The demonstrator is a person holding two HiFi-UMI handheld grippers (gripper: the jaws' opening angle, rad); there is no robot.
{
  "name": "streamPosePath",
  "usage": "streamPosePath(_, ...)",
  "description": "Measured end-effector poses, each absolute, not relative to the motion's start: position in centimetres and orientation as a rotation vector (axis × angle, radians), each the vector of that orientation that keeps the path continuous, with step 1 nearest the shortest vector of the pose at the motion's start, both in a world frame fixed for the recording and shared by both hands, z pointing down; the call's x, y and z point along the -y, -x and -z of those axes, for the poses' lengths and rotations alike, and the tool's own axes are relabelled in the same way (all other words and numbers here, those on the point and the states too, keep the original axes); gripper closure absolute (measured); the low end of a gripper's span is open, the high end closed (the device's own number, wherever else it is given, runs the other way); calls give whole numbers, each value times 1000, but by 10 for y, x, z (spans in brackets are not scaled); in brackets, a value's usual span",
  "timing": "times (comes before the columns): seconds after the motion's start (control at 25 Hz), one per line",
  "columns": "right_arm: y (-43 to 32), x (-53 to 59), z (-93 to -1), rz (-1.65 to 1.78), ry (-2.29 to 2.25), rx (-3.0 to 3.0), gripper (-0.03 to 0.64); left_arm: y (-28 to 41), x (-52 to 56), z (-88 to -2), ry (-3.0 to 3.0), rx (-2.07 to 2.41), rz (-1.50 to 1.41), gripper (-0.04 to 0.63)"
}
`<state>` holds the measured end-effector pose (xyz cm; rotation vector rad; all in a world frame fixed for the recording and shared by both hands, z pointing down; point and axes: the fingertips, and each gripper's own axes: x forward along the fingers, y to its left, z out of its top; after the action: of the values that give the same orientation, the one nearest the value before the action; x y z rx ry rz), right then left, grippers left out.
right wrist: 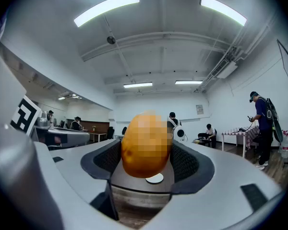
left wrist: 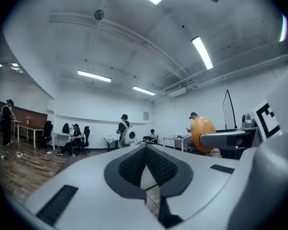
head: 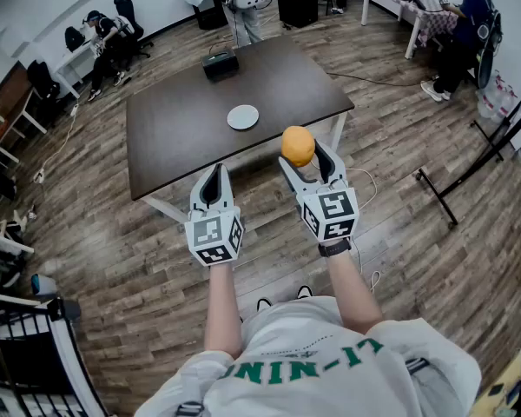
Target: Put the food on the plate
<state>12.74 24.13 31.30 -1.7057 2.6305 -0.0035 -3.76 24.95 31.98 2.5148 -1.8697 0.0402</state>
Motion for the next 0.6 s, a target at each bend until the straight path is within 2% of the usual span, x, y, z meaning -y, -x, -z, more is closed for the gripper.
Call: streamPosePath(0.6,-169,-228,-340,180,1592,-2631,288,-12,-241,-338,-2445,1871,-18,583)
